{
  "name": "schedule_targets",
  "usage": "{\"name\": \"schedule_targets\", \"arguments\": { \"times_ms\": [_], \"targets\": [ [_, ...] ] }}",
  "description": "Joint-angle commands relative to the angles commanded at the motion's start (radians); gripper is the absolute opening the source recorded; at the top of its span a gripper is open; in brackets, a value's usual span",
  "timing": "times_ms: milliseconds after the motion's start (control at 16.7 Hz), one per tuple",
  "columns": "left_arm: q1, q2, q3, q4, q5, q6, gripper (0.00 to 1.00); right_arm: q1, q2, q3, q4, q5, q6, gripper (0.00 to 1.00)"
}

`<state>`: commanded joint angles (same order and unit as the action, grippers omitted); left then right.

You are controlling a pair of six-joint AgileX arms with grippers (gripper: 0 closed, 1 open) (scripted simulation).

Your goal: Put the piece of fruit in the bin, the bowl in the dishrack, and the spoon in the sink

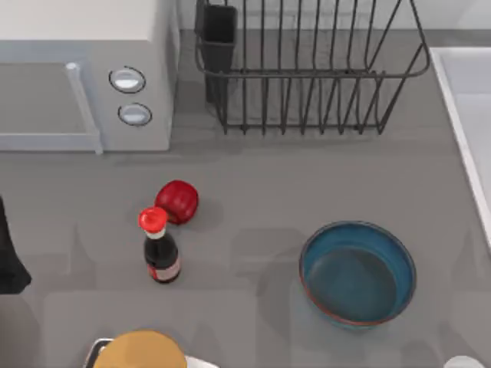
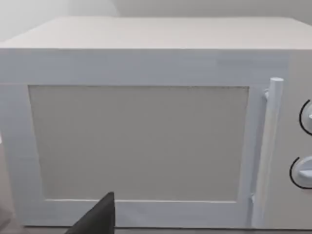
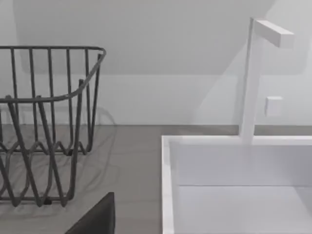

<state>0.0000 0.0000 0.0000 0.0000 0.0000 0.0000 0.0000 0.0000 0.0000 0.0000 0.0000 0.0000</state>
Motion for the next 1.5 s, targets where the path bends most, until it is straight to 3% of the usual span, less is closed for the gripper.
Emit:
{"name": "schedule_targets", "arguments": {
  "times_ms": [240, 540, 1500],
  "targets": [
    [-0.009, 0.03, 0.027, -0.019, -0.001, -0.002, 1.0, 0.0, 0.0, 0.0, 0.0, 0.0, 0.0, 1.0],
    [-0.077, 0.287, 0.24, -0.164, -0.011, -0.015, 1.0, 0.0, 0.0, 0.0, 0.0, 0.0, 0.0, 1.0],
    [-0.437, 1.772, 1.411, -0.944, -0.065, -0.084, 1.0, 0.0, 0.0, 0.0, 0.0, 0.0, 0.0, 1.0]
  ]
}}
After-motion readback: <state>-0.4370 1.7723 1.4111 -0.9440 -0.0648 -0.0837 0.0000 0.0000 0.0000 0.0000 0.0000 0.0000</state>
